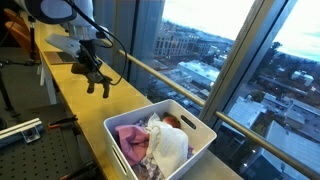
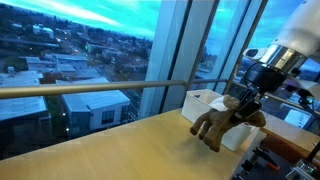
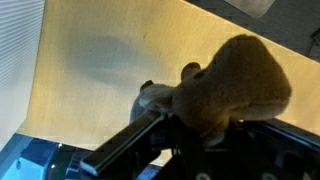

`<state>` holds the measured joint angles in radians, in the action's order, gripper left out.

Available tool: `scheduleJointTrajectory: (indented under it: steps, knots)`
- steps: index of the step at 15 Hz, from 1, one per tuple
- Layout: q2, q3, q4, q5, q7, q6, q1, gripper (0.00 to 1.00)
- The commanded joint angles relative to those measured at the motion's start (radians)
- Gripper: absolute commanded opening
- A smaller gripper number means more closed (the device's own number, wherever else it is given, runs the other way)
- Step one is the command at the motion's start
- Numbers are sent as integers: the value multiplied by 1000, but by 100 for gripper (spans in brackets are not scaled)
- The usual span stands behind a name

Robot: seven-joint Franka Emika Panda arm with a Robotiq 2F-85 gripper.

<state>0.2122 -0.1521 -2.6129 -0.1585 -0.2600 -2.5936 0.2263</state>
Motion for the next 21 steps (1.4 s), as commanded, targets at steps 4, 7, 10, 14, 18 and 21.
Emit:
scheduleJointTrajectory:
  steps: [4, 7, 10, 14, 18, 21]
  knots:
    - [-36, 17, 132, 3, -15, 34, 5, 4]
    - [-71, 23, 186, 1, -23, 41, -2, 4]
    - [-113, 25, 206, 15, -21, 33, -18, 41]
    - [-143, 38, 235, 41, -41, 49, -57, 69]
    - [-112, 77, 247, 35, -84, 61, -107, 98]
    - [-90, 134, 257, 37, -136, 61, -161, 100]
